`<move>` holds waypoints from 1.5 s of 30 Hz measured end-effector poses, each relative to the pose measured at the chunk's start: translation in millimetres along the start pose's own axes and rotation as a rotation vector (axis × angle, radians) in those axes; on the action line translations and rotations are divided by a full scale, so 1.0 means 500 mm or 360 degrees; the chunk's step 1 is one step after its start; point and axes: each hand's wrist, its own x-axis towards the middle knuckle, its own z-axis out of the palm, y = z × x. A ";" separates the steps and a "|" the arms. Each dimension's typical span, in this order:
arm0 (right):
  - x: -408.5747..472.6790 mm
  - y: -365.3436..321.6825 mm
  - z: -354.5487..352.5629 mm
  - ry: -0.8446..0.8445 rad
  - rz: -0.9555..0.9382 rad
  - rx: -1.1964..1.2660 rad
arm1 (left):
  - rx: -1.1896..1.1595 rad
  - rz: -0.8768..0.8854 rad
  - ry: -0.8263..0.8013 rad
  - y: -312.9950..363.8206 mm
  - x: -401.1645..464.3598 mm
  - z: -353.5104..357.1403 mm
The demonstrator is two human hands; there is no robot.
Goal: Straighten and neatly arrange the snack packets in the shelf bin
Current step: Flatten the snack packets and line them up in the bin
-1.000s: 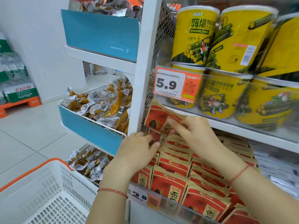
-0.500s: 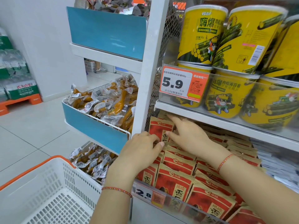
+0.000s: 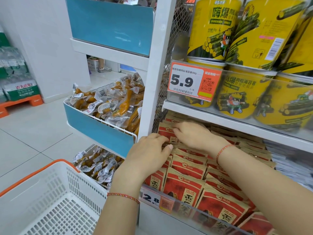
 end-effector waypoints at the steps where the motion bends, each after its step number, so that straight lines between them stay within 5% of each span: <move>1: 0.006 0.003 -0.004 0.0047 0.0040 0.0073 | 0.0000 -0.0001 0.0000 0.001 -0.001 0.000; 4: 0.023 0.005 -0.005 0.0149 0.0175 0.0197 | -0.0003 -0.0006 -0.0002 0.001 -0.003 -0.001; 12: 0.063 -0.017 -0.004 -0.0210 0.0335 0.0042 | -0.0016 -0.0011 -0.0017 0.001 -0.002 -0.005; 18: 0.066 -0.023 0.019 0.0116 0.0443 -0.0141 | -0.0033 -0.0017 -0.0004 0.001 -0.005 -0.006; 28: 0.015 -0.012 -0.001 0.0000 0.0145 0.0373 | -0.0077 -0.0003 -0.0021 -0.004 -0.010 -0.012; 33: -0.055 -0.019 -0.034 0.0231 -0.0120 0.0214 | -0.0142 -0.0035 0.0030 -0.015 -0.023 -0.030; 41: -0.062 -0.032 -0.039 -0.0052 -0.0085 0.0041 | -0.0214 -0.0096 0.0004 -0.016 -0.048 -0.034; 45: -0.069 -0.041 -0.025 0.0243 -0.0090 -0.0134 | -0.0251 -0.0095 -0.0003 -0.018 -0.052 -0.044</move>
